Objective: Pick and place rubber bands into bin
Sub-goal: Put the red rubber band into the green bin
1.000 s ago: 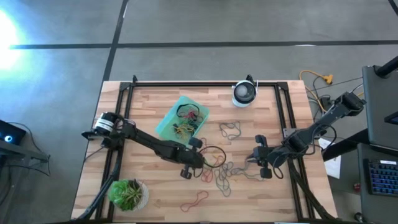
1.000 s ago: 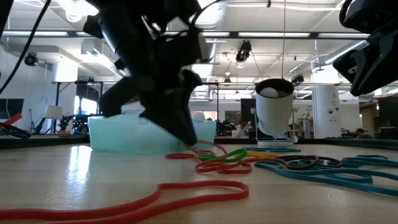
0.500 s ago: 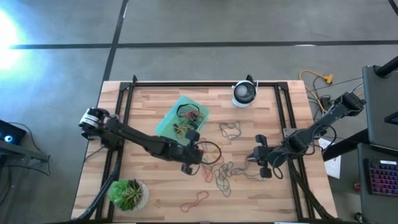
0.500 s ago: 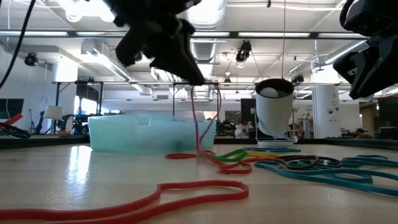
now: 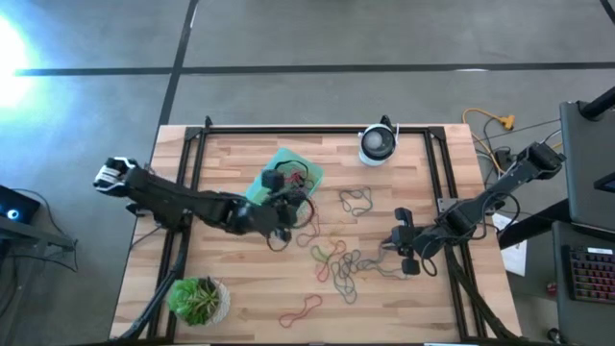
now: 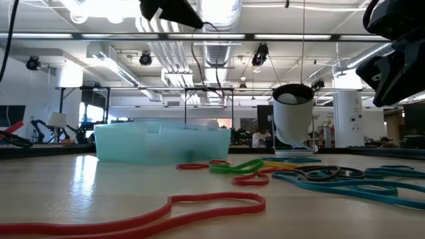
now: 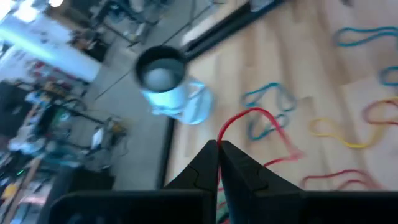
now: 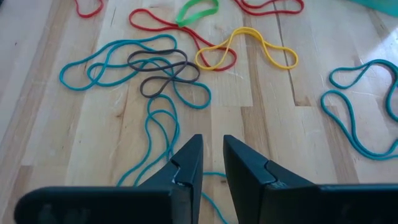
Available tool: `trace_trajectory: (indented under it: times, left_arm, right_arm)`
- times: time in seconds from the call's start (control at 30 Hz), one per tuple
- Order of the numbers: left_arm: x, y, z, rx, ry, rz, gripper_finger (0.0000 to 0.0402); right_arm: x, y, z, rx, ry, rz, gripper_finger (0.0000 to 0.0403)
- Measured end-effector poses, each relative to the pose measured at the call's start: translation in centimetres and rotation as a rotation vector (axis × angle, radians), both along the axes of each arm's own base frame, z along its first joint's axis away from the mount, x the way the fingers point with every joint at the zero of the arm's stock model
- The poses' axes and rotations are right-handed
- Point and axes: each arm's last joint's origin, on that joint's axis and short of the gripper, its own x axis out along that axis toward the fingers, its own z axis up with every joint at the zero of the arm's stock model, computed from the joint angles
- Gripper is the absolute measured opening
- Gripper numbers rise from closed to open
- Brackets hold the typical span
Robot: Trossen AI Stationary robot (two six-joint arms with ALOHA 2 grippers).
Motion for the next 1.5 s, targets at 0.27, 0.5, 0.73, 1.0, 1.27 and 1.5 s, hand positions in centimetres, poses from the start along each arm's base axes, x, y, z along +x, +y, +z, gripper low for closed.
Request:
trace_trajectory:
  times: [0.27,0.5,0.73,1.0,1.27,1.5]
  left_arm:
    - [-2.3,3.7,-0.2,-0.024,0.070,0.175,0.0000]
    - [-2.5,6.6,-3.0,-0.121,0.166,0.261,0.0000]
    - [-1.9,8.3,-4.8,-0.222,0.210,0.281,0.0012]
    - [-1.6,8.6,-5.4,-0.224,0.234,0.288,0.0073]
    - [-1.3,5.5,-5.6,-0.507,0.257,0.044,0.0083]
    - [-1.6,-0.6,-6.5,-0.650,0.354,-0.201,0.0082]
  right_arm:
    - [0.0,0.0,-0.1,0.000,0.001,0.000,0.0059]
    - [0.0,0.0,-0.1,-0.001,0.001,0.000,0.0059]
    - [0.0,0.0,-0.1,0.000,-0.003,0.003,0.0060]
    - [0.0,0.0,-0.3,0.009,-0.021,0.002,0.0061]
    - [0.7,0.3,-0.5,-0.027,-0.221,0.103,0.0060]
    - [0.7,0.4,-0.9,-0.037,-0.272,0.140,0.0058]
